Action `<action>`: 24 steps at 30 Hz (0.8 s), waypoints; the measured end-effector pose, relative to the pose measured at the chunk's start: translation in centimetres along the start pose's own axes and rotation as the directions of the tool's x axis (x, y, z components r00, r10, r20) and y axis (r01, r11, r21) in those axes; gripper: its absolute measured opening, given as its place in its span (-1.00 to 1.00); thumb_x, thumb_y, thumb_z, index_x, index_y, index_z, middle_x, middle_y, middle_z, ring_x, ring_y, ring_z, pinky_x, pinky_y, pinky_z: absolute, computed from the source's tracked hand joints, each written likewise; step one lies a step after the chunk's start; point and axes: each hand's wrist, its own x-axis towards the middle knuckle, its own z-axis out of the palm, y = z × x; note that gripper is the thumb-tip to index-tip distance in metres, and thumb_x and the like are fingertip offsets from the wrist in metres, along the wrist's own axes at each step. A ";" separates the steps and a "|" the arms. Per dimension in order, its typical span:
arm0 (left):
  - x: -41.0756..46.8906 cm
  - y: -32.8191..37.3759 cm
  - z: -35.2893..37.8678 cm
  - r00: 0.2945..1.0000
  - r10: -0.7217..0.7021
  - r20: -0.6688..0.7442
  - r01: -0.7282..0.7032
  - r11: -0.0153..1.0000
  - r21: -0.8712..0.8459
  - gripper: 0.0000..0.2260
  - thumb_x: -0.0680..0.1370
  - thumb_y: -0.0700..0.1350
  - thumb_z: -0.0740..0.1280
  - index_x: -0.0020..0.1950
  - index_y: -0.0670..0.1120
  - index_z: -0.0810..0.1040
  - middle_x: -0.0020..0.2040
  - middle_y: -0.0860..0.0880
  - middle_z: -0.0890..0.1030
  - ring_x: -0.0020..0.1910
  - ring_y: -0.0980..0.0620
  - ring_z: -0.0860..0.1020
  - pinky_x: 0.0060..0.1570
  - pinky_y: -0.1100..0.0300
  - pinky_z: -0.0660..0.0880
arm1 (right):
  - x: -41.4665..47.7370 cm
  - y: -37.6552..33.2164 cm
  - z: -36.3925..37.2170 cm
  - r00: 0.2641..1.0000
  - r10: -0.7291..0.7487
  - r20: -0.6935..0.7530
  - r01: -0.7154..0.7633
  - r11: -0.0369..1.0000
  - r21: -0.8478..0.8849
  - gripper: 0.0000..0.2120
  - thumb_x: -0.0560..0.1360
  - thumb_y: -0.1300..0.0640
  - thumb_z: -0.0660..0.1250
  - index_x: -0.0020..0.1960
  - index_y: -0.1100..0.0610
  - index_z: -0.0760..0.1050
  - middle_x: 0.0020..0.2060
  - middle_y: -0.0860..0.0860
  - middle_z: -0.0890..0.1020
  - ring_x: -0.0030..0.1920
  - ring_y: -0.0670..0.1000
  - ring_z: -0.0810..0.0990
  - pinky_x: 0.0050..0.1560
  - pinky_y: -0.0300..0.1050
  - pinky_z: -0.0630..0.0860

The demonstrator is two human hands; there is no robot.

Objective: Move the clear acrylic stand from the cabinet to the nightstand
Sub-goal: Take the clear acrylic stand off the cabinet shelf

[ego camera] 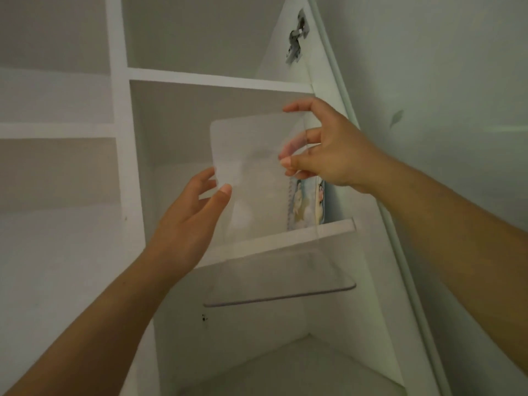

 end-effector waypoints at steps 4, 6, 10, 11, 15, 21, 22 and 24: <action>-4.8 0.1 -0.3 1.000 -0.031 -0.001 0.031 0.999 -0.030 -0.50 0.41 0.27 0.08 0.36 0.29 0.20 0.27 0.24 0.36 0.17 0.23 0.40 0.21 0.08 0.36 | -3.8 -0.5 1.4 1.000 0.007 0.028 -0.008 0.999 0.033 -0.41 0.38 0.37 0.42 0.22 -0.11 0.31 -0.21 0.05 0.65 -0.28 0.03 0.68 -0.28 -0.20 0.59; -7.7 -0.3 -0.4 0.997 -0.070 -0.012 0.069 0.997 -0.038 -0.52 0.42 0.25 0.10 0.35 0.30 0.22 0.27 0.28 0.38 0.16 0.32 0.41 0.22 0.09 0.36 | -6.0 -0.1 2.6 0.999 0.015 0.047 -0.018 0.997 0.074 -0.41 0.37 0.37 0.42 0.20 -0.14 0.31 -0.23 0.04 0.65 -0.29 0.03 0.68 -0.26 -0.16 0.60; -13.7 -1.4 -1.0 0.982 -0.188 -0.028 0.186 0.981 -0.055 -0.64 0.42 0.27 0.16 0.21 0.38 0.30 0.15 0.43 0.43 0.12 0.42 0.40 0.10 0.27 0.36 | -10.8 1.1 5.6 0.992 0.046 0.120 -0.061 0.990 0.130 -0.40 0.37 0.37 0.42 0.21 -0.16 0.33 -0.23 0.02 0.65 -0.31 0.01 0.66 -0.22 -0.17 0.60; -15.3 -1.4 -1.2 0.975 -0.220 -0.030 0.219 0.975 -0.033 -0.69 0.44 0.27 0.16 0.18 0.40 0.30 0.13 0.46 0.42 0.12 0.42 0.41 0.02 0.36 0.35 | -12.1 1.4 6.3 0.988 0.058 0.141 -0.078 0.987 0.140 -0.40 0.37 0.36 0.42 0.21 -0.17 0.33 -0.23 0.02 0.65 -0.31 0.00 0.66 -0.22 -0.18 0.60; -22.1 -1.9 -1.6 0.933 -0.354 -0.069 0.361 0.922 0.143 -0.54 0.43 0.24 0.09 0.34 0.29 0.25 0.28 0.34 0.34 0.20 0.32 0.36 -0.10 0.46 0.28 | -17.9 2.4 9.3 0.968 0.106 0.225 -0.152 0.969 0.195 -0.41 0.37 0.32 0.44 0.18 -0.21 0.33 -0.23 0.01 0.64 -0.30 -0.01 0.66 -0.17 -0.11 0.61; -33.3 0.3 -2.4 0.839 -0.524 -0.146 0.542 0.789 0.289 -0.47 0.46 0.32 0.08 0.41 0.24 0.19 0.39 0.26 0.27 0.31 0.24 0.31 0.27 0.11 0.33 | -26.8 3.0 12.9 0.931 0.143 0.337 -0.240 0.934 0.266 -0.43 0.39 0.31 0.42 0.19 -0.20 0.33 -0.23 -0.03 0.64 -0.29 -0.05 0.63 -0.21 -0.16 0.59; -35.2 0.9 -2.5 0.824 -0.543 -0.164 0.566 0.766 0.305 -0.46 0.46 0.35 0.08 0.41 0.24 0.19 0.39 0.27 0.28 0.32 0.24 0.31 0.28 0.09 0.33 | -28.2 2.9 13.3 0.923 0.144 0.355 -0.252 0.927 0.279 -0.44 0.39 0.31 0.42 0.19 -0.20 0.33 -0.23 -0.03 0.64 -0.30 -0.06 0.63 -0.23 -0.20 0.57; -38.9 2.2 -2.4 0.792 -0.578 -0.195 0.608 0.719 0.338 -0.42 0.42 0.35 0.08 0.41 0.24 0.18 0.39 0.27 0.29 0.34 0.24 0.31 0.29 0.10 0.31 | -31.1 2.6 13.7 0.905 0.146 0.400 -0.281 0.911 0.303 -0.44 0.39 0.33 0.41 0.19 -0.19 0.35 -0.23 -0.03 0.63 -0.31 -0.09 0.61 -0.27 -0.31 0.49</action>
